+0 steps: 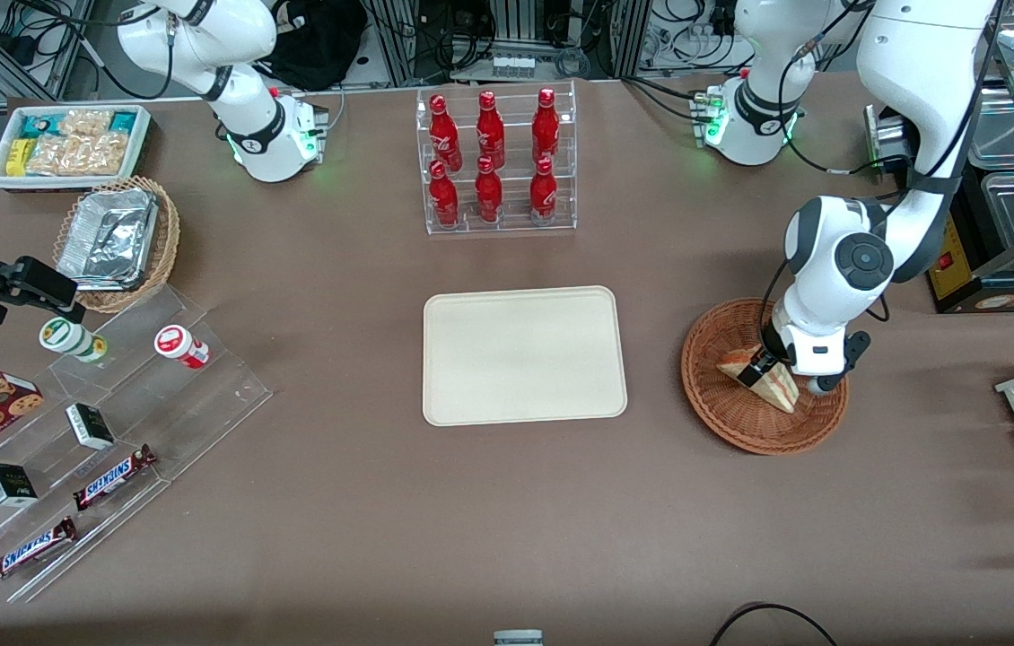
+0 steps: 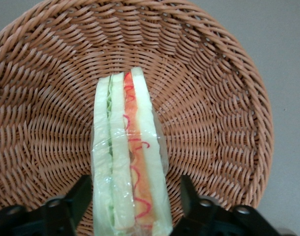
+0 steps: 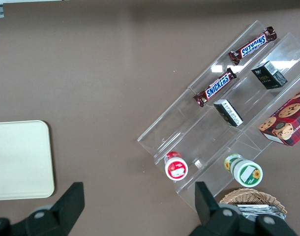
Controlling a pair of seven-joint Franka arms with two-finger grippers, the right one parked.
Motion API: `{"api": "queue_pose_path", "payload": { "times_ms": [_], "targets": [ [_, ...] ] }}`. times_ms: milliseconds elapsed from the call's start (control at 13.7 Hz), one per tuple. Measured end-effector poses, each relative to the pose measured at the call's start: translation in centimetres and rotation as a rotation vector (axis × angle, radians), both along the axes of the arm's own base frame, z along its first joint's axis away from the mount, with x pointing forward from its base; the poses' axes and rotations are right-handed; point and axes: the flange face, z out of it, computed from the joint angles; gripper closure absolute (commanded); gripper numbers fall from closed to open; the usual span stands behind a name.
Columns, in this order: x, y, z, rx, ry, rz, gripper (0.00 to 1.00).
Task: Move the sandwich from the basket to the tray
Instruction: 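Close the left gripper on the sandwich wedge's wrapped edge, then lift the sandwich and carry it with the left gripper over the cream tray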
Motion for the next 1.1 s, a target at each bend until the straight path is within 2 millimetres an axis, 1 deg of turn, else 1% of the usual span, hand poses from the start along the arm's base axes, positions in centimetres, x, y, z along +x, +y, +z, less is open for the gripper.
{"api": "queue_pose_path", "payload": {
  "times_ms": [146,220,293,366,439,512,659,732,805,878,951,1024,1098],
  "targets": [
    [0.7,-0.1,0.9,-0.001,-0.010,0.001,0.91],
    [1.2,-0.1,1.8,0.005,0.006,0.001,0.91],
    [1.6,-0.2,3.1,0.016,0.039,0.000,0.91],
    [2.1,-0.6,5.1,0.029,0.077,-0.007,0.91],
    [2.5,-1.3,7.4,0.041,0.109,-0.018,0.91],
    [2.9,-2.5,10.1,0.052,0.132,-0.036,0.91],
    [3.0,-6.1,14.9,0.068,0.158,-0.093,0.91],
    [2.8,-8.6,16.7,0.073,0.162,-0.132,0.91],
    [2.4,-11.1,17.9,0.077,0.163,-0.173,0.91],
    [1.8,-13.9,18.5,0.080,0.163,-0.218,0.91],
    [1.0,-16.5,18.4,0.082,0.165,-0.262,0.91],
    [0.2,-18.9,17.7,0.086,0.173,-0.305,0.89],
    [-0.6,-21.2,16.5,0.093,0.182,-0.351,0.89]
  ]
}}
